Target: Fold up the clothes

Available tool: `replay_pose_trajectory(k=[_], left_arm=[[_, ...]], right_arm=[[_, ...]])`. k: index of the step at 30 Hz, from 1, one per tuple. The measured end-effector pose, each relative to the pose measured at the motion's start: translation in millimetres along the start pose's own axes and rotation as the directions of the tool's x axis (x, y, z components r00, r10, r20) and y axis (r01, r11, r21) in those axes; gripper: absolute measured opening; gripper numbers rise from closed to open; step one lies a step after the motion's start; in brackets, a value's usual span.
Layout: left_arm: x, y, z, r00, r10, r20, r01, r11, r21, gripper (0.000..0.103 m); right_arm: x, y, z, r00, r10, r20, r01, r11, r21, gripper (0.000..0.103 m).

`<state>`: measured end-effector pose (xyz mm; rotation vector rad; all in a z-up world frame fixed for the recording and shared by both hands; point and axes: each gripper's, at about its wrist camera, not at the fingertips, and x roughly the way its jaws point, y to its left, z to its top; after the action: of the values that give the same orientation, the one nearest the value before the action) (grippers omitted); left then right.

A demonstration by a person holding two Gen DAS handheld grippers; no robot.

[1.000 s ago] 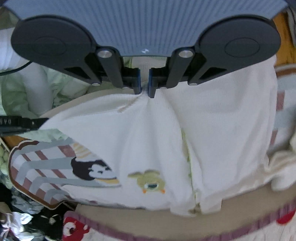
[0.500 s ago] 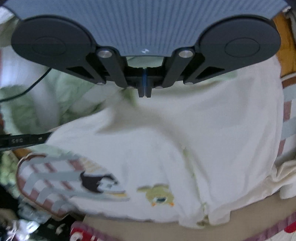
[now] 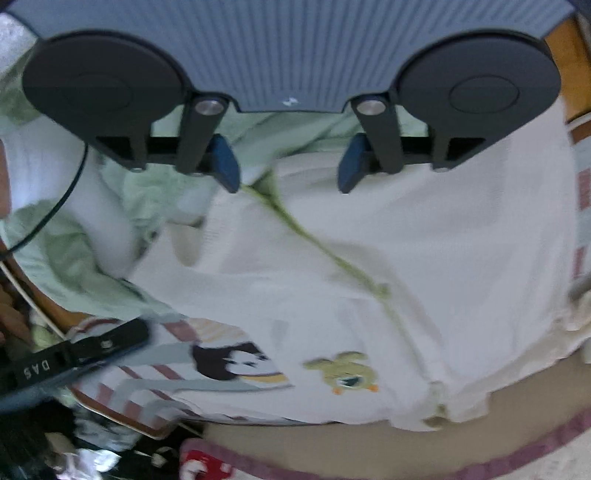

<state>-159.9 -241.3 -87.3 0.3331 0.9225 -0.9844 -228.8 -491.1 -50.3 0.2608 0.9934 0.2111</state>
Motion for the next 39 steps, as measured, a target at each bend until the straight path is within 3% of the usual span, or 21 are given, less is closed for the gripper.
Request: replay_pose_trajectory(k=[2,3,4,6,10,13,17,20,22,25,28,31,35,36,39], left_arm=[[17,-6,3,0.997,0.082,-0.015,-0.081,0.996,0.046,0.066],[22,-4,4,0.991,0.129,-0.021,-0.127,0.99,0.052,0.027],[23,0,4,0.988,0.15,-0.032,-0.148,0.988,0.04,0.006],[21,12,4,0.983,0.177,-0.04,-0.177,0.984,-0.002,0.005],[-32,55,1,0.975,0.206,0.078,-0.188,0.964,-0.189,0.005],[-60,85,-2,0.966,0.213,0.146,-0.162,0.939,-0.304,0.005],[-72,104,-5,0.961,0.191,0.202,-0.106,0.924,-0.368,0.005],[-73,110,0,0.957,0.192,0.217,-0.099,0.92,-0.378,0.005],[-67,114,12,0.965,0.184,0.189,-0.11,0.932,-0.346,0.005],[-54,120,35,0.979,0.162,0.124,-0.122,0.953,-0.279,0.005],[-30,143,52,0.997,0.054,0.062,-0.034,0.958,-0.283,0.005],[-9,164,53,0.998,-0.038,0.049,0.053,0.935,-0.351,0.005],[4,187,43,0.99,-0.108,0.09,0.137,0.878,-0.458,0.005],[2,191,42,0.989,-0.105,0.104,0.142,0.87,-0.471,0.005],[-10,201,44,0.989,-0.038,0.141,0.1,0.881,-0.463,0.005]], right_arm=[[18,22,15,0.995,0.072,-0.069,-0.08,0.991,-0.109,0.046],[31,33,18,0.993,0.067,-0.1,-0.083,0.983,-0.164,0.046],[44,44,22,0.99,0.06,-0.131,-0.088,0.972,-0.218,0.046],[70,65,28,0.982,0.041,-0.187,-0.099,0.943,-0.317,0.046],[105,73,32,0.974,0.006,-0.225,-0.088,0.93,-0.356,0.046],[123,64,33,0.97,0.007,-0.243,-0.077,0.957,-0.28,0.046],[130,42,34,0.969,0.055,-0.243,-0.083,0.991,-0.108,0.046],[134,25,36,0.967,0.09,-0.237,-0.087,0.996,0.024,0.046],[134,20,37,0.967,0.093,-0.238,-0.082,0.995,0.055,0.046],[129,35,41,0.97,0.059,-0.236,-0.075,0.996,-0.057,0.046],[129,74,46,0.982,0.044,-0.184,-0.098,0.95,-0.295,0.046],[146,104,45,0.984,0.014,-0.176,-0.1,0.868,-0.487,0.044],[180,112,38,0.974,-0.049,-0.22,-0.084,0.827,-0.556,0.04],[186,110,38,0.972,-0.05,-0.229,-0.086,0.832,-0.547,0.038],[196,100,46,0.967,-0.028,-0.254,-0.104,0.867,-0.488,0.009]])
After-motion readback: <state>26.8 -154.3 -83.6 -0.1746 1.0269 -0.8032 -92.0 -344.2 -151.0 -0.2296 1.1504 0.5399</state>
